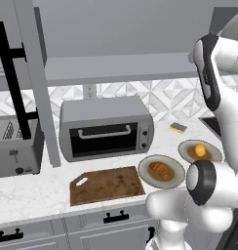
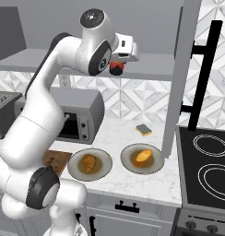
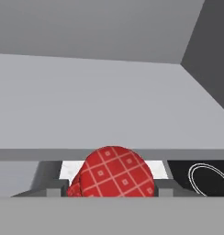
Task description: From the different types of pastries on the counter, select a croissant and place it on the cutting board. Then retrieve a jar of jam from the cabinet and place it alongside the croissant on the cutting board.
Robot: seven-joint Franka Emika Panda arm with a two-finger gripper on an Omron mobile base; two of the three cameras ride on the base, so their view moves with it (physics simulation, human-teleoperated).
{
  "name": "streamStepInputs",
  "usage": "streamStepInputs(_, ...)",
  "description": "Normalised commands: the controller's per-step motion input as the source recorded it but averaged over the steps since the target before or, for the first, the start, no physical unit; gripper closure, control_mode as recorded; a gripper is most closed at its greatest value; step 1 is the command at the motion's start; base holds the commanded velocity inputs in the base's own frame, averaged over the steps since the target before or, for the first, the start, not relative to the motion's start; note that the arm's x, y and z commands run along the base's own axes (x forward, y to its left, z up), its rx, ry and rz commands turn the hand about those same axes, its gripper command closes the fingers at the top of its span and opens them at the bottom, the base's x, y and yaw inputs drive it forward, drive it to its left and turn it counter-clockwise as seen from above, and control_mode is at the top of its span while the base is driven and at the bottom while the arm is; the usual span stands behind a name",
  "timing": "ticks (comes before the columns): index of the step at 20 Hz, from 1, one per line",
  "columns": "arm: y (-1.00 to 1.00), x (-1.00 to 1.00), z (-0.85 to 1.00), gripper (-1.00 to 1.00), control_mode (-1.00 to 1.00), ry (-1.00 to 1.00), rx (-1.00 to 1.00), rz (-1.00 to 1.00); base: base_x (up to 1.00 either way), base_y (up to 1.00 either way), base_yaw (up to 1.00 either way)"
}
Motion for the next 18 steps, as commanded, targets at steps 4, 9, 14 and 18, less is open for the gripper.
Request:
streamStepInputs(4,0.07,-1.00,0.00,1.00,-1.00,0.00,0.00,0.00,0.00,0.00,0.00)
streamStepInputs(9,0.26,-1.00,-0.40,1.00,-1.00,0.00,0.00,0.00,0.00,0.00,0.00)
streamStepInputs(14,0.53,-1.00,-0.96,1.00,-1.00,0.00,0.00,-0.03,0.00,0.00,0.00)
streamStepInputs(18,0.84,-1.00,-1.00,1.00,-1.00,0.00,-0.04,-0.09,0.00,0.00,0.00)
